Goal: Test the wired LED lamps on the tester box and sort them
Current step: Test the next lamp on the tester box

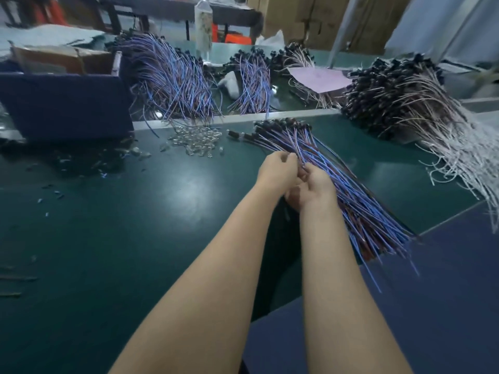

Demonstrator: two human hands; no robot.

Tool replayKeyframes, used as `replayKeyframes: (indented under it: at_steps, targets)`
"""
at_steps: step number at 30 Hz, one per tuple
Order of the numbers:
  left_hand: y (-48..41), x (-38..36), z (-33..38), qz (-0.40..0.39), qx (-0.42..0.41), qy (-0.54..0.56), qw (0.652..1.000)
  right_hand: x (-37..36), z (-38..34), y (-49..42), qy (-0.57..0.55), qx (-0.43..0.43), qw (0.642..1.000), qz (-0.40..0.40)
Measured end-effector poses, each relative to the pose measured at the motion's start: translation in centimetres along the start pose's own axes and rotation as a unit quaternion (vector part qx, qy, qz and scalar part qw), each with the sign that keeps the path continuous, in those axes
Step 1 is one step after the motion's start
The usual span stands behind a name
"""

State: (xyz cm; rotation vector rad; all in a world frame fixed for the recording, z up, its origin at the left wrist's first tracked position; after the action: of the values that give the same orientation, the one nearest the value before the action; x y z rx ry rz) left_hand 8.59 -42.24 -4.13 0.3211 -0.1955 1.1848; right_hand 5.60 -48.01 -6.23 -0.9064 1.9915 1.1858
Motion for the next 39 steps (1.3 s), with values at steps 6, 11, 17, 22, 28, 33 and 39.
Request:
replayKeyframes:
  at_steps: [6,11,17,22,28,33,39]
  targets:
    - [0.8,5.3,-1.7,0.123,-0.001,0.036,0.992,-1.1,2.4,0.1,-0.129,0.022,0.991,-0.022]
    - [4.1,13.5,-3.0,0.242,-0.016,0.130,0.961,-3.8,9.6,1.7,-0.002,-0.045,0.998,-0.044]
    - [11.1,25.9,-5.1,0.438,-0.031,0.193,0.877,-8.9,21.4,6.6,0.194,-0.078,0.966,-0.151]
    - [17.3,33.9,-7.7,0.553,-0.026,0.217,0.804,-12.8,31.2,11.9,0.503,0.005,0.794,-0.342]
    - [20.8,38.5,-10.7,0.603,0.028,0.289,0.743,-15.1,37.9,14.8,0.646,0.078,0.643,-0.403]
    - [21.6,39.2,-11.8,0.594,0.051,0.341,0.727,-15.7,40.3,15.2,0.691,0.105,0.593,-0.400]
    - [21.0,39.8,-12.5,0.582,0.032,0.366,0.725,-15.7,41.1,14.8,0.727,0.102,0.568,-0.372]
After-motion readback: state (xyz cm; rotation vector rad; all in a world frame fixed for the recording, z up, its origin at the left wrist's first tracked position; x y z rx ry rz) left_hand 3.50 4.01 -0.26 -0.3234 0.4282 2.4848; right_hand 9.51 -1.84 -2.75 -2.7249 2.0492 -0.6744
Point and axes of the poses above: each hand's wrist, its own y-axis away from the middle knuckle, its own x-axis out of the back of the hand, z = x × y, the point moved 6 cm from there along -y, towards the middle knuckle, and after that the axes turned 10 degrees about -y, right-handed, at the moved point
